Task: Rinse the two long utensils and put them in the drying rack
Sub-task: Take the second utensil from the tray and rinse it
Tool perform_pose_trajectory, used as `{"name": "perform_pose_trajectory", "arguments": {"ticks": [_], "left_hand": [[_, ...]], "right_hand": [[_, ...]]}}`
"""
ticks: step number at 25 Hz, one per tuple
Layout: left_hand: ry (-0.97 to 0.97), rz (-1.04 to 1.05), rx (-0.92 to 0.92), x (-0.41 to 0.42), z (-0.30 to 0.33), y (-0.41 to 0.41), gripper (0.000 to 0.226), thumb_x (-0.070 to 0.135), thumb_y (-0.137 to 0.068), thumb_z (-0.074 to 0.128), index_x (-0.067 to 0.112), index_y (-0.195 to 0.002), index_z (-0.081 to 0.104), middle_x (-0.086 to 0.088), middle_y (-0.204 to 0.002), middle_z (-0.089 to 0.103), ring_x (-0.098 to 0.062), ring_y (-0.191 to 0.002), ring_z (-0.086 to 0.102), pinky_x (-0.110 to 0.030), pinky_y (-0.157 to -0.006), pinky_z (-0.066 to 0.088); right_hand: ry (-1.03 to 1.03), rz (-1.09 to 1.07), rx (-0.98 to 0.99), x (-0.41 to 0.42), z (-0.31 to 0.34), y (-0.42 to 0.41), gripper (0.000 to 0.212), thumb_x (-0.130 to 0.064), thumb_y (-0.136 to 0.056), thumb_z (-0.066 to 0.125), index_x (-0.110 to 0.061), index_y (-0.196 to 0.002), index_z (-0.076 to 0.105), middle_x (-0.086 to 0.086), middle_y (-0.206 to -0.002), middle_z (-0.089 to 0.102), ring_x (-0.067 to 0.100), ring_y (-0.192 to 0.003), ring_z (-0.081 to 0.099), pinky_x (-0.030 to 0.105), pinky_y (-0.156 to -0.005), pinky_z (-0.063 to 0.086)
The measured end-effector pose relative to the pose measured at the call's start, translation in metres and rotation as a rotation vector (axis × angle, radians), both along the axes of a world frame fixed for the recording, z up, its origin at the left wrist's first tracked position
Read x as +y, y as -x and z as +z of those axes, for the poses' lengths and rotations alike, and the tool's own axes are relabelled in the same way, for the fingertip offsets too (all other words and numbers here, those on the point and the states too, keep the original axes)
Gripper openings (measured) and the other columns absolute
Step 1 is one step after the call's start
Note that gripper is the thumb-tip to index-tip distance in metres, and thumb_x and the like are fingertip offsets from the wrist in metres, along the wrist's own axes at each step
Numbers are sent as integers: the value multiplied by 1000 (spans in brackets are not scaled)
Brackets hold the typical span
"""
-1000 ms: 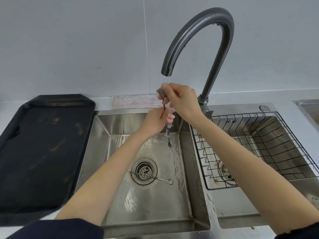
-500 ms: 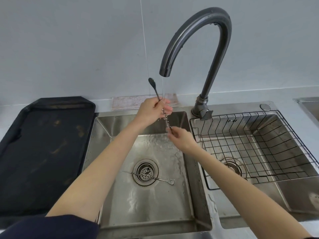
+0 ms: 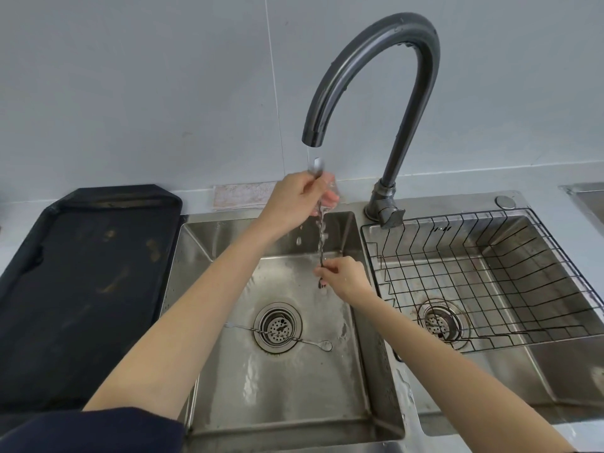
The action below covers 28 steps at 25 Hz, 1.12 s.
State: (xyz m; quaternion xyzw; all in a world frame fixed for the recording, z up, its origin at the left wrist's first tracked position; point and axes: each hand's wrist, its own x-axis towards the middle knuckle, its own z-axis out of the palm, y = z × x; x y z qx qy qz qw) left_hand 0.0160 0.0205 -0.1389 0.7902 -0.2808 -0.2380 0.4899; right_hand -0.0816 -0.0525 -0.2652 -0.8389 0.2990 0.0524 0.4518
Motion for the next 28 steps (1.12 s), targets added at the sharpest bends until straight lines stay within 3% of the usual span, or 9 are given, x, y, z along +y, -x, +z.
{"name": "perform_pose_trajectory", "arguments": {"ticks": [5, 10, 14, 16, 18, 20, 23, 28], "left_hand": [[103, 95, 1, 3, 3, -7, 22, 18, -94, 47, 8, -108, 61, 0, -86, 66, 3, -67, 64, -9, -61, 50], [3, 74, -4, 13, -13, -7, 23, 13, -93, 48, 5, -108, 63, -5, -96, 68, -10, -78, 64, -18, -76, 50], [66, 122, 73, 15, -20, -13, 20, 15, -93, 49, 8, -102, 65, -4, -92, 69, -2, -73, 63, -16, -73, 51], [141, 172, 144, 18, -19, -18, 17, 18, -93, 49, 15, -90, 65, 2, -83, 68, -2, -70, 65, -17, -71, 52], [188, 214, 215, 23, -18, -22, 23, 24, -94, 46, 22, -81, 65, 4, -81, 68, -8, -75, 67, -20, -73, 53], [212, 237, 299, 32, -21, -26, 28, 29, -96, 41, 23, -83, 65, 3, -83, 69, -8, -77, 69, -18, -71, 55], [304, 307, 459, 47, -30, -31, 30, 30, -98, 37, 20, -85, 62, 2, -86, 68, -2, -70, 70, -13, -65, 56], [320, 536, 742, 79, -67, -34, 29, 25, -98, 36, 17, -80, 58, 2, -85, 64, -6, -75, 65, -18, -66, 51]], "right_hand": [[18, -32, -67, -1, 7, -5, 24, -24, -90, 59, -4, -87, 72, 5, -68, 63, 3, -41, 39, 7, -30, 29], [35, -19, -200, -4, 32, -23, 22, -27, -91, 58, -12, -79, 71, -1, -55, 56, 6, -43, 40, 20, -45, 32], [74, -25, -321, -4, 56, -31, 29, -25, -92, 54, -4, -84, 71, 14, -75, 72, 21, -59, 61, 30, -64, 49], [92, -37, -376, -6, 64, -34, 27, -24, -92, 55, -4, -85, 71, 10, -76, 73, 24, -64, 63, 19, -60, 47], [101, -47, -425, -8, 69, -37, 23, -22, -92, 55, -5, -89, 71, 1, -73, 67, 10, -56, 57, 8, -51, 41], [122, -36, -450, -10, 73, -40, 19, -20, -92, 56, -6, -96, 69, -2, -75, 66, 2, -58, 57, 5, -56, 43], [181, 8, -431, -12, 73, -42, 17, -20, -90, 58, -8, -94, 70, -1, -73, 66, 11, -68, 59, 26, -68, 50], [234, 64, -352, -13, 53, -36, 16, -22, -89, 60, -11, -92, 72, 9, -84, 75, 16, -74, 63, 37, -76, 55]]}}
